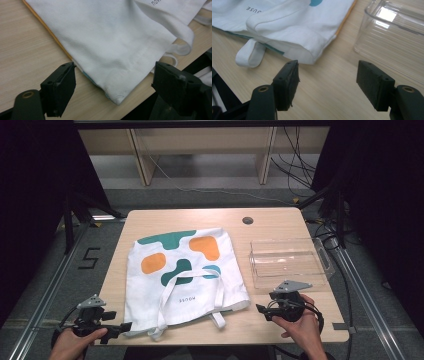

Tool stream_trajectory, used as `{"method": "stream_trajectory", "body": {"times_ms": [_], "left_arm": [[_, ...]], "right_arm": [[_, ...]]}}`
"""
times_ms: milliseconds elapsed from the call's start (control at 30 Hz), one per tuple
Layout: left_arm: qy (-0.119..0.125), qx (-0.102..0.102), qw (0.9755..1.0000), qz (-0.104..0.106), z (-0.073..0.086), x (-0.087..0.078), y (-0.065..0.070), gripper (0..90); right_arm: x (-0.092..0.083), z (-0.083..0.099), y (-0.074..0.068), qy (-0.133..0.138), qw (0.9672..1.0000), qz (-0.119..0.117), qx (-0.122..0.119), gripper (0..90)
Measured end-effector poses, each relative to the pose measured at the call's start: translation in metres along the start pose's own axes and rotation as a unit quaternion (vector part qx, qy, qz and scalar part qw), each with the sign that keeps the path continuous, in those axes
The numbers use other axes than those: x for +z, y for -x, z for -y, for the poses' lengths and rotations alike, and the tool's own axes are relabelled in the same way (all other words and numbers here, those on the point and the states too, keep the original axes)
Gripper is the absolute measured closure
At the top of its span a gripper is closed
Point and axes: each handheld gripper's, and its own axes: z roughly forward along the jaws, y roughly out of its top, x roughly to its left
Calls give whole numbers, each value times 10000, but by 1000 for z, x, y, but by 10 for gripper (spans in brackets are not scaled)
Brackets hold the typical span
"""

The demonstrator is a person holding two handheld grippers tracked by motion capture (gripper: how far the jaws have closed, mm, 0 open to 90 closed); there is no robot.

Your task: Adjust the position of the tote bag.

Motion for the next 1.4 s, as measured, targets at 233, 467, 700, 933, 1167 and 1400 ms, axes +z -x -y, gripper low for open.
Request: {"method": "stream_trajectory", "body": {"times_ms": [233,467,700,933,1167,1400], "left_arm": [[-21,312,9995,82,2,-1,6,184],[-288,822,9962,68,4,8,24,187],[-987,1221,9857,-612,9,17,23,262],[-1062,985,9877,-586,5,20,18,313],[-1241,855,9870,-562,0,28,13,385],[-1122,1040,9873,-439,-3,25,9,660]], "right_arm": [[18,-10,-14,-37,9994,-109,-314,373],[27,-14,-14,-389,9979,-176,-489,391],[40,-20,-16,-491,9969,-167,-599,405],[47,-23,-16,-527,9968,-103,-601,405],[50,-23,-16,-462,9973,-163,-548,431],[57,-28,-22,-709,9934,-49,-896,682]]}}
